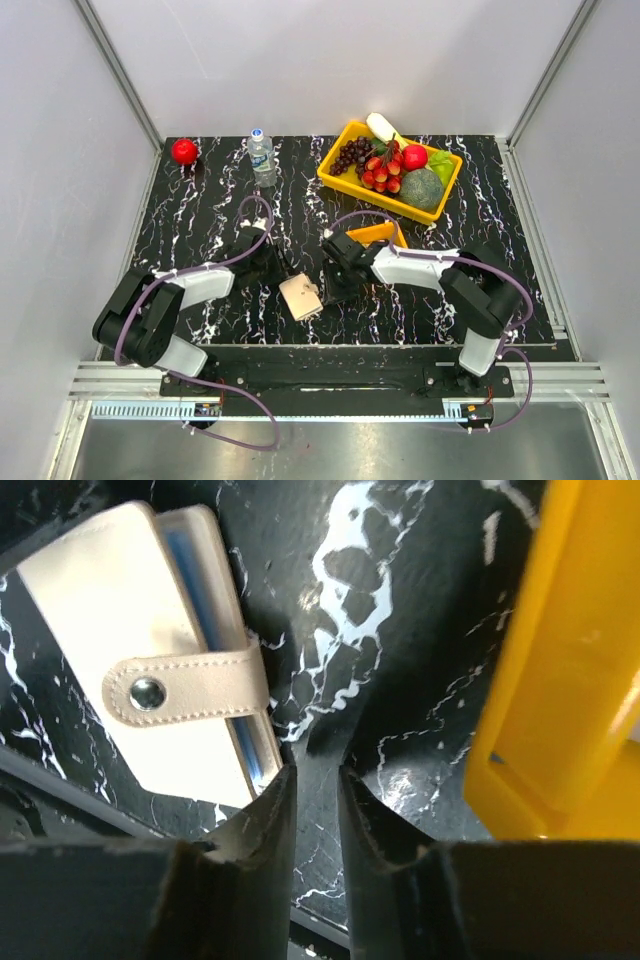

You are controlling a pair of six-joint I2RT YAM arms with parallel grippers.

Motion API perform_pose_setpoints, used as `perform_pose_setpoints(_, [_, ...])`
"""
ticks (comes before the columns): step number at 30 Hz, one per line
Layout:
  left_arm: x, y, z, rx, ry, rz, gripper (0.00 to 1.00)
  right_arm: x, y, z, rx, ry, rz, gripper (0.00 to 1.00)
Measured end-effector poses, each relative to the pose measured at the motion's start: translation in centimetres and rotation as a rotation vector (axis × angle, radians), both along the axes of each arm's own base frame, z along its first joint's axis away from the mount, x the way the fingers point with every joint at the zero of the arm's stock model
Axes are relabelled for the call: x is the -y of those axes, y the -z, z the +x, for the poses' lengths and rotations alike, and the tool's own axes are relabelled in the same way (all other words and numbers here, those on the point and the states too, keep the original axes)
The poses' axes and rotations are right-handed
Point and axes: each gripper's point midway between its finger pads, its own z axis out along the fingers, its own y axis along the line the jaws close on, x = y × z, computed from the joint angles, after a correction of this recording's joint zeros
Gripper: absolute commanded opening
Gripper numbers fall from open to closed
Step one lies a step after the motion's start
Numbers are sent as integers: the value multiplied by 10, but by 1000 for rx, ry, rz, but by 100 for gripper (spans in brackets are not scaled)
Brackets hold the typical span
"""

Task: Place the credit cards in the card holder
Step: Close the card holder at the center of the board.

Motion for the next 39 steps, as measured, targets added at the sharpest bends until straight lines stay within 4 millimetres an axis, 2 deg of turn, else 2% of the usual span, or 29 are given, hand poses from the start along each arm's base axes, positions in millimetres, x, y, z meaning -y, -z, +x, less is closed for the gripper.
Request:
perform_pose_setpoints(6, [15, -1, 4, 11, 95, 11, 36, -7, -1, -21, -51, -43, 89, 29])
perform_pose_setpoints(9, [18, -4, 7, 20, 122, 30, 40, -1, -4, -21, -36, -37, 63, 37])
perform_pose_setpoints(11, [14, -7, 8, 23, 118, 61, 47, 6, -11, -18, -12, -30, 29, 42])
perform_pose_setpoints(14, [0, -18, 12, 37, 87, 121, 53, 10, -35, -9, 41, -33, 2, 49])
perform_pose_setpoints(19, [-25, -61, 15, 128, -1, 146, 53, -10, -93, 17, 150, -63, 41, 49])
perform_pose_setpoints(22, [-28, -74, 10, 150, -31, 121, 53, -23, -107, 28, 172, -74, 52, 49])
perform_pose_setpoints(24, [-32, -71, 0, 139, -50, 105, 53, -28, -105, 30, 164, -78, 36, 49])
perform_pose_setpoints(26, [-39, -59, -16, 104, -69, 102, 52, -28, -96, 29, 149, -82, -2, 49])
perform_pose_setpoints(30, [-49, -44, -37, 46, -94, 114, 52, -28, -79, 21, 122, -100, -78, 50])
perform_pose_setpoints(39, [-50, -49, -39, 57, -114, 93, 51, -45, -66, 9, 131, -147, -145, 44])
